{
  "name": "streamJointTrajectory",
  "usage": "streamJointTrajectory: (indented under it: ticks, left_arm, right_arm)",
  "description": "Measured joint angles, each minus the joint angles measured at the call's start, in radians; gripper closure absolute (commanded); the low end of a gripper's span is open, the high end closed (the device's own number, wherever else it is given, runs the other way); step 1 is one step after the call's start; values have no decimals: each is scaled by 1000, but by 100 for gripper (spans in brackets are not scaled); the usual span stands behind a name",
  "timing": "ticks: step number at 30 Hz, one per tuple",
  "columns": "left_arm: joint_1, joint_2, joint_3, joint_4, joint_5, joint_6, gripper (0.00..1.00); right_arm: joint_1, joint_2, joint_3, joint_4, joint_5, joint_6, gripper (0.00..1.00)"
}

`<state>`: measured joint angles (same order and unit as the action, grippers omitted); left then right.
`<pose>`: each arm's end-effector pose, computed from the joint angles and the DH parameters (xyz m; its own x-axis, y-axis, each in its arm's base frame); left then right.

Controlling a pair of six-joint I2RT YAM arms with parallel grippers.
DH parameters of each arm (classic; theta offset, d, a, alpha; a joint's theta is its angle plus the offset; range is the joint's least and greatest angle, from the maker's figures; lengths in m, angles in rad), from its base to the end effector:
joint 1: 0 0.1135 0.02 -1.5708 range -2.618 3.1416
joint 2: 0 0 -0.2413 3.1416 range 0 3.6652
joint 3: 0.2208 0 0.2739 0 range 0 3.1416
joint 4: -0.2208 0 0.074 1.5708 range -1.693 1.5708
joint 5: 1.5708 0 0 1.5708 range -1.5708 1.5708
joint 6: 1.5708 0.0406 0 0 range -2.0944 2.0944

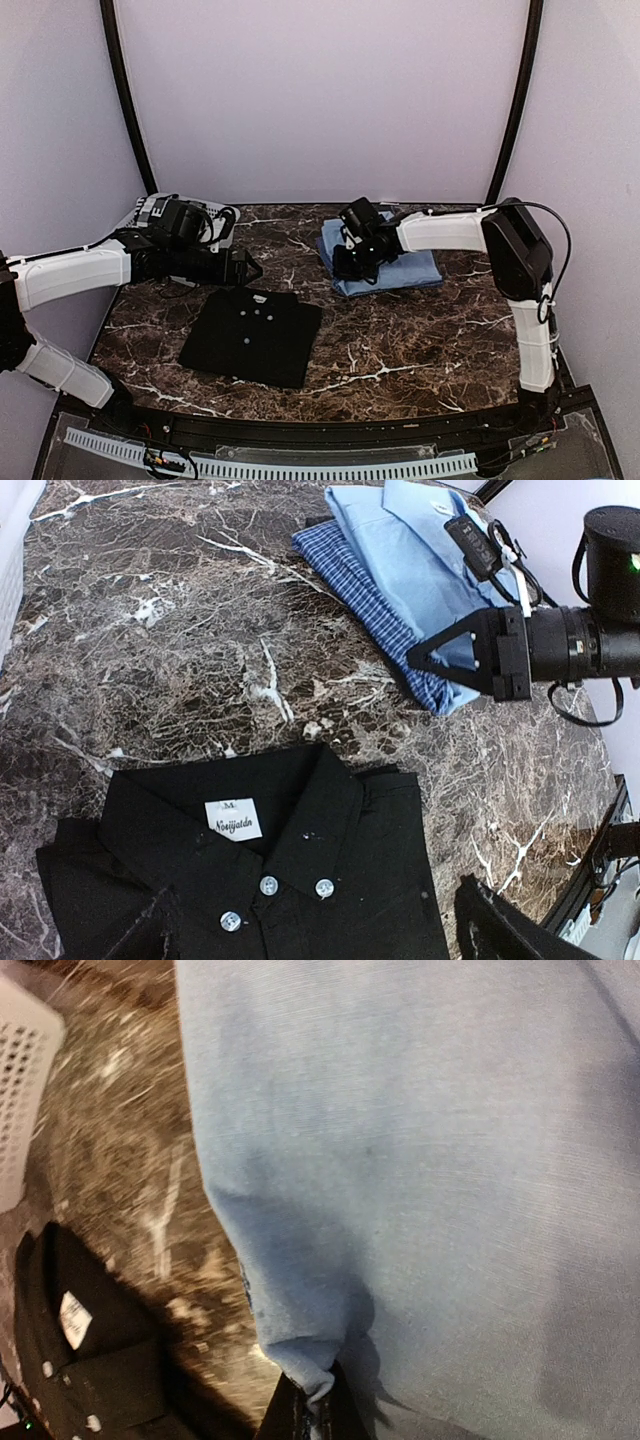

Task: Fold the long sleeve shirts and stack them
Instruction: Move the square-folded shirt to the center of the board, then pick up the square-folded shirt from the center of the board.

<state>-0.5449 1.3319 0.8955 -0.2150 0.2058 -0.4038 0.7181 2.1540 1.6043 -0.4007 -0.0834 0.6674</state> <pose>0.2701 -0.1734 0.2204 -0.7308 -0.0068 -0.6826 0.3907 0.8158 -0.4264 0.3582 0.3175 0.1333 -0.9096 0.0243 -0.4147 -0.1644 0.8957 0.4131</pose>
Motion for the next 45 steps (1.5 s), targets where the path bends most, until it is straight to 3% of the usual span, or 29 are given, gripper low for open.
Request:
streamJointTrajectory:
  ticks: [4, 6, 13, 17, 30, 45]
  left_arm:
    - [0, 0, 0, 0, 0, 0, 6]
    - [0, 0, 0, 0, -1, 0, 6]
    - [0, -5, -4, -5, -39, -23, 2]
    - [10, -29, -35, -15, -79, -76, 2]
    - [174, -175, -229, -82, -164, -196, 2]
    - [223, -220, -425, -52, -78, -281, 3]
  right_arm:
    - [97, 0, -7, 94, -37, 100, 100]
    - [131, 2, -7, 132, -51, 137, 95]
    - [150, 7, -6, 215, -76, 171, 49]
    - [155, 3, -6, 225, -61, 140, 37]
    - [303, -216, -205, 167, 19, 131, 35]
    - [357, -216, -348, 180, 15, 255, 36]
